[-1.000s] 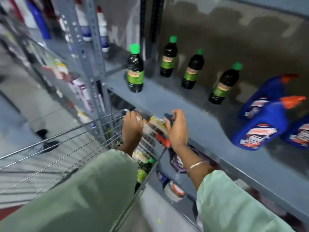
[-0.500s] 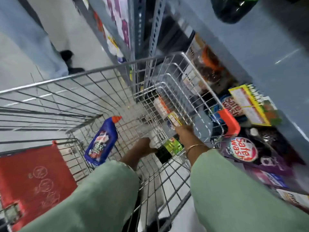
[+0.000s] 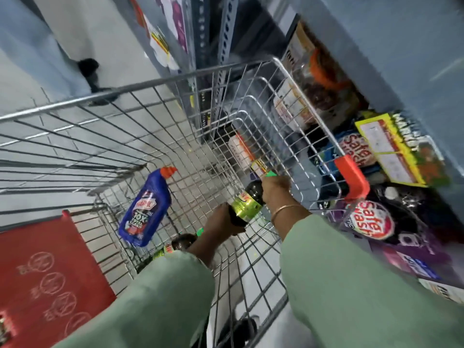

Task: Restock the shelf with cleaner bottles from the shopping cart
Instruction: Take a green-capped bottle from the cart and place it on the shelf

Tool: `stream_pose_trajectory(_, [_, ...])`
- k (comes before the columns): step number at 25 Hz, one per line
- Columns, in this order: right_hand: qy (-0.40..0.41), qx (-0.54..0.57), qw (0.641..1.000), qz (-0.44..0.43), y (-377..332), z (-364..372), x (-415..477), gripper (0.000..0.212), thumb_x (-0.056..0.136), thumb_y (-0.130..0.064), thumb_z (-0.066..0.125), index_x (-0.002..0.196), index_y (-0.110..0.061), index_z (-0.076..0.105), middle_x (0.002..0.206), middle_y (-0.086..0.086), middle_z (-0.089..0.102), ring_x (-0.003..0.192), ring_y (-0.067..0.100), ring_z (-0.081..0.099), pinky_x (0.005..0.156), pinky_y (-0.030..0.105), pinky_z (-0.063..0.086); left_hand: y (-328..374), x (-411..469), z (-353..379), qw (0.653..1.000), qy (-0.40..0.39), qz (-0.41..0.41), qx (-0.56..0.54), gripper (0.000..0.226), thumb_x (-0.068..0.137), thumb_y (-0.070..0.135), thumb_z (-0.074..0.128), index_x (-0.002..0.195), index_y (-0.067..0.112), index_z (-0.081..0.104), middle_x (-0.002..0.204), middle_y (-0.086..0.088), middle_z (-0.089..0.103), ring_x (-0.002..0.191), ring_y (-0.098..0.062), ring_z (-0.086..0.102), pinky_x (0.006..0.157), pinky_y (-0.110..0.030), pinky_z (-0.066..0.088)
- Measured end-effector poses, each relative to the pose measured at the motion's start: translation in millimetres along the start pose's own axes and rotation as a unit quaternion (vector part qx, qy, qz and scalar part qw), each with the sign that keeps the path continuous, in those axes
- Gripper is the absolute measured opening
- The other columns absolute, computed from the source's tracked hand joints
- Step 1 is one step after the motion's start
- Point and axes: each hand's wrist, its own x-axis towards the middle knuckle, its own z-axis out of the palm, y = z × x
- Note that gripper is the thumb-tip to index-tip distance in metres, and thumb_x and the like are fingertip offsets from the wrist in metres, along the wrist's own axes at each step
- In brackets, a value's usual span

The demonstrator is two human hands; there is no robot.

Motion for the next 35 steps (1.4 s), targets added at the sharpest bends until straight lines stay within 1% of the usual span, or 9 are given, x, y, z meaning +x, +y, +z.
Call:
stream_pose_trajectory(4, [-0.018, 0.057, 0.990, -0.129, -63, -31, -61, 0.045, 0.075, -0.018, 0.073, 0.112, 0.003, 0.059, 0.119, 0.018, 0.064, 0.105, 0.034, 0.063, 0.087, 0.042, 0.051, 34, -20, -48, 0.992, 0.110, 0.039, -0.052, 0.055, 0.060, 0.017, 0.082, 0.105, 0.001, 0.056, 0.099, -0.009, 0.064, 0.089, -0.021, 0.057, 0.071, -0.035, 0.045])
stream_pose_trajectory(7, [-0.017, 0.056, 0.966, -0.251, -101, -69, -113, 0.041, 0.071, -0.021, 0.077, 0.106, -0.002, 0.065, 0.110, 0.019, 0.069, 0.101, 0.034, 0.064, 0.085, 0.039, 0.050, 68, -44, -83, 0.973, 0.180, 0.099, -0.104, 0.063, 0.057, 0.021, 0.083, 0.111, 0.003, 0.055, 0.105, -0.017, 0.067, 0.097, -0.032, 0.062, 0.070, -0.030, 0.043])
stream_pose_trajectory(10, [0.005, 0.090, 0.931, -0.354, -133, -113, -164, 0.039, 0.069, -0.022, 0.078, 0.103, -0.008, 0.067, 0.104, 0.018, 0.071, 0.095, 0.031, 0.065, 0.078, 0.035, 0.049, 109, -74, -114, 0.949, 0.225, 0.146, -0.163, 0.047, 0.063, 0.015, 0.079, 0.104, 0.011, 0.055, 0.093, -0.009, 0.068, 0.085, -0.024, 0.065, 0.063, -0.020, 0.047])
stream_pose_trajectory(13, [0.024, 0.129, 0.898, -0.420, -151, -163, -202, 0.034, 0.068, -0.024, 0.078, 0.096, -0.009, 0.067, 0.090, 0.012, 0.070, 0.086, 0.028, 0.063, 0.075, 0.038, 0.049, 151, -108, -133, 0.921, 0.285, 0.197, -0.179, 0.055, 0.058, 0.012, 0.081, 0.107, 0.008, 0.056, 0.097, -0.010, 0.067, 0.088, -0.026, 0.063, 0.068, -0.033, 0.047])
stream_pose_trajectory(15, [0.039, 0.157, 0.877, -0.453, -165, -195, -222, 0.031, 0.067, -0.022, 0.078, 0.094, -0.011, 0.067, 0.090, 0.011, 0.072, 0.085, 0.029, 0.064, 0.071, 0.037, 0.049, 180, -121, -139, 0.908, 0.303, 0.218, -0.189, 0.058, 0.057, 0.013, 0.083, 0.107, 0.009, 0.054, 0.094, -0.001, 0.061, 0.086, -0.019, 0.057, 0.068, -0.029, 0.040])
stream_pose_trajectory(18, [0.059, 0.185, 0.850, -0.490, -181, -251, -234, 0.031, 0.067, -0.017, 0.077, 0.097, -0.014, 0.068, 0.095, 0.011, 0.073, 0.089, 0.028, 0.065, 0.074, 0.032, 0.049, 231, -136, -138, 0.889, 0.296, 0.286, -0.200, 0.058, 0.061, 0.012, 0.081, 0.112, 0.008, 0.053, 0.104, -0.009, 0.062, 0.097, -0.026, 0.059, 0.078, -0.029, 0.042])
stream_pose_trajectory(21, [0.090, 0.194, 0.835, -0.507, -187, -297, -222, 0.030, 0.067, -0.013, 0.077, 0.096, -0.012, 0.068, 0.092, 0.010, 0.073, 0.086, 0.026, 0.065, 0.082, 0.039, 0.053, 275, -139, -125, 0.884, 0.271, 0.323, -0.204, 0.057, 0.066, 0.010, 0.075, 0.116, 0.005, 0.050, 0.108, -0.010, 0.057, 0.104, -0.026, 0.056, 0.082, -0.026, 0.040])
stream_pose_trajectory(30, [0.088, 0.187, 0.825, -0.525, -177, -344, -173, 0.040, 0.069, 0.000, 0.073, 0.108, -0.004, 0.064, 0.106, 0.010, 0.070, 0.094, 0.017, 0.060, 0.094, 0.035, 0.049, 340, -127, -69, 0.909, 0.247, 0.276, -0.194, 0.051, 0.068, 0.010, 0.076, 0.105, 0.004, 0.041, 0.113, -0.017, 0.051, 0.107, -0.036, 0.055, 0.090, -0.047, 0.044])
stream_pose_trajectory(35, [0.038, 0.199, 0.821, -0.534, -179, -348, -159, 0.040, 0.076, 0.004, 0.065, 0.115, -0.003, 0.058, 0.116, 0.017, 0.066, 0.104, 0.024, 0.060, 0.103, 0.048, 0.045, 351, -120, -65, 0.912, 0.274, 0.263, -0.158, 0.058, 0.066, 0.015, 0.079, 0.105, 0.006, 0.037, 0.119, -0.017, 0.047, 0.113, -0.039, 0.053, 0.091, -0.051, 0.046])
